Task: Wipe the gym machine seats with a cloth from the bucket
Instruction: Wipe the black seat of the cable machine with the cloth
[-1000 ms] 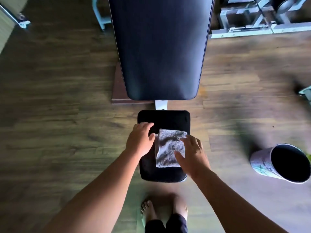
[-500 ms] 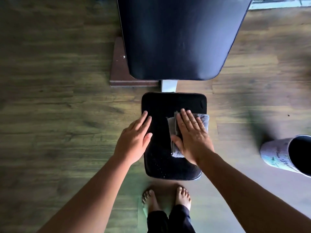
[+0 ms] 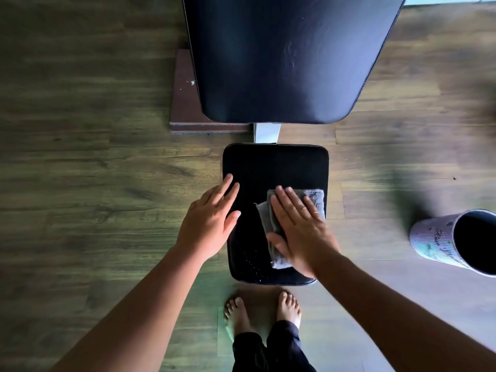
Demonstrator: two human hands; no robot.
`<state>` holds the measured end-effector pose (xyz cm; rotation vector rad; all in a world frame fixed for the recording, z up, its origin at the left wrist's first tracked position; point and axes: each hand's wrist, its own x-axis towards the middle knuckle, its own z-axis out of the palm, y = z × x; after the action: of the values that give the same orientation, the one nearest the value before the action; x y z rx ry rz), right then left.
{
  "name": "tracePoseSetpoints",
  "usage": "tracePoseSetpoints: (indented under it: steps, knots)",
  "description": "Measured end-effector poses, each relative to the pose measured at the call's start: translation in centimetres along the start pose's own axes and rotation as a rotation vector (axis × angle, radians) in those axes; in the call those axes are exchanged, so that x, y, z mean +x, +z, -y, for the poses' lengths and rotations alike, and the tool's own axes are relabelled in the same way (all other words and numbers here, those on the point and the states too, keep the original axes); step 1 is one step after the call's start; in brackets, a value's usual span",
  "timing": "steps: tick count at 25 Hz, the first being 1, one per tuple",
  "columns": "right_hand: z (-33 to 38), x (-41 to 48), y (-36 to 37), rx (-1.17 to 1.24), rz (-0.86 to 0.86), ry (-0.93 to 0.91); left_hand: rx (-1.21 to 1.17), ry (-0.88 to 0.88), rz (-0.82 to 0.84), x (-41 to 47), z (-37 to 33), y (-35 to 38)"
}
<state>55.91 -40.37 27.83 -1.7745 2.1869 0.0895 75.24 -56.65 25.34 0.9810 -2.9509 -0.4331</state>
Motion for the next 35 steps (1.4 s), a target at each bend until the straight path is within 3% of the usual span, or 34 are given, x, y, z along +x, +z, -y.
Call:
tracePoseSetpoints:
  steps: [4, 7, 10, 13, 19, 23, 26, 32, 35]
  knots:
    - [-4.5, 8.2, -2.4, -0.004, -0.085, 0.216, 0.018, -0.007, -0.004, -0.1, -0.1, -0.1]
    - [-2.5, 10.3, -2.7, 0.042, -0.097, 0.331, 0.020, -0.015, 0.001, -0.1, -0.2, -0.2]
    - [1.9, 2.9, -0.3, 0.009, -0.027, 0.119, 0.038, -0.023, 0.011, -0.1, -0.3, -0.4]
    - [0.8, 0.3, 0.1, -0.012, -0.001, -0.035, 0.036, -0.034, 0.014, -0.6, -0.1, -0.7]
    - [0.0, 13.3, -3.2, 0.014, -0.086, 0.201, -0.022, -0.050, 0.025, -2.1, 0.8, -0.7]
    - [4.6, 6.5, -0.9, -0.033, -0.042, 0.009, -0.084, -0.053, 0.027, -2.6, 0.9, -0.1]
    - [3.2, 3.6, -0.6, -0.056, 0.014, -0.113, -0.122, -0.055, 0.033, -2.8, 1.1, 0.1]
    - [2.9, 15.2, -3.0, -0.006, -0.087, 0.149, -0.142, -0.054, 0.051, -3.7, 1.7, 0.7]
    - [5.5, 11.0, -1.7, -0.025, -0.071, 0.048, -0.187, -0.056, 0.044, -4.4, 1.6, 1.1]
